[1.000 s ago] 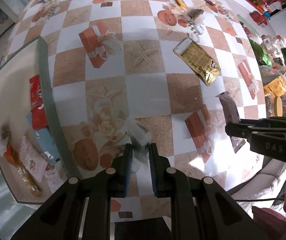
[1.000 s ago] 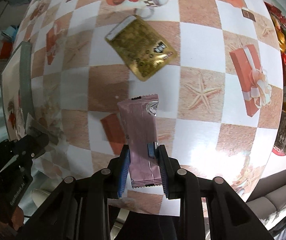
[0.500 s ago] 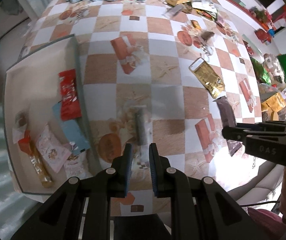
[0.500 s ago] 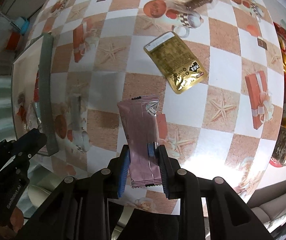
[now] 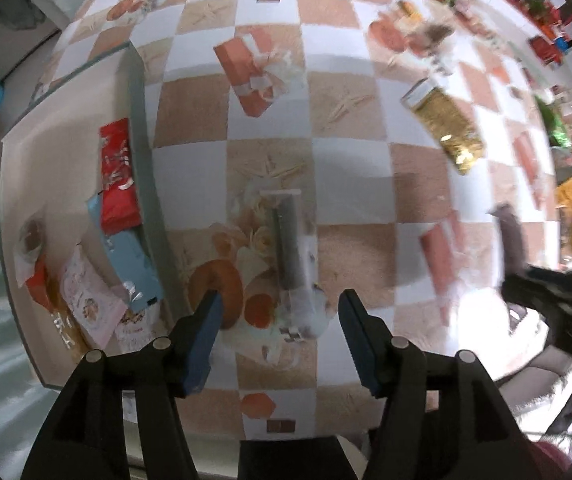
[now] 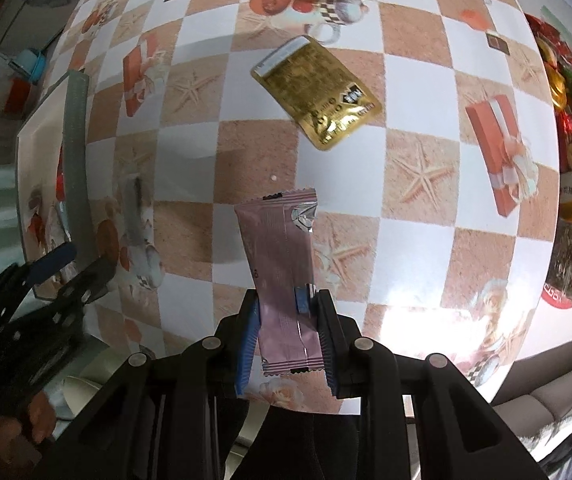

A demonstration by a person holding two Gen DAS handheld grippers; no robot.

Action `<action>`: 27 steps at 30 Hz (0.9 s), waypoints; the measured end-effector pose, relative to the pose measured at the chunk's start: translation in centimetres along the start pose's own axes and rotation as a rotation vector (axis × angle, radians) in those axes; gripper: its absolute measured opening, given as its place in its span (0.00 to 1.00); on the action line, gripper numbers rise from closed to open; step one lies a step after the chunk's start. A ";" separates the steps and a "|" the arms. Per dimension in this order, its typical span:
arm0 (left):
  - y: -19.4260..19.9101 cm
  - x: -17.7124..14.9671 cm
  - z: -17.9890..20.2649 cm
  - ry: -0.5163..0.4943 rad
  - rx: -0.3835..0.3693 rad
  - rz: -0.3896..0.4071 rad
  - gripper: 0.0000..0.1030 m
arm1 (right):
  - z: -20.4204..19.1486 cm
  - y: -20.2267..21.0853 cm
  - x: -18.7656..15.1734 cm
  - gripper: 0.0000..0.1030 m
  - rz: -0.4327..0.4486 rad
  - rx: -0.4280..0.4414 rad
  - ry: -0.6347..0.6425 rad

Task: Organize snacks
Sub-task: 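Carry the clear stick candy and pink packet over the white tray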

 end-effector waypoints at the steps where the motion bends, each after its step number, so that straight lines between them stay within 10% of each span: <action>1: -0.6 0.3 -0.1 0.015 0.009 -0.009 0.62 | 0.3 0.1 -0.1 0.29 0.000 -0.001 -0.003; 13: -4.6 1.7 -0.8 0.085 0.026 -0.089 0.61 | 2.7 0.5 -0.5 0.29 -0.012 -0.022 -0.019; 18: -4.2 1.9 0.0 0.024 0.025 -0.082 0.21 | 2.4 0.7 -0.3 0.29 -0.011 -0.018 -0.010; 27: -0.6 0.9 0.2 0.011 0.001 0.014 0.13 | -0.1 1.1 0.2 0.29 0.007 -0.007 0.031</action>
Point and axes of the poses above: each gripper's, at about its wrist camera, not at the fingertips, and y roughly against the way its jaws point, z to its right, x to its top, the point moved 4 cm from there along -y, roughly the way its jaws point, and after that the axes turned 4 degrees about -y, right-handed, at the moved point
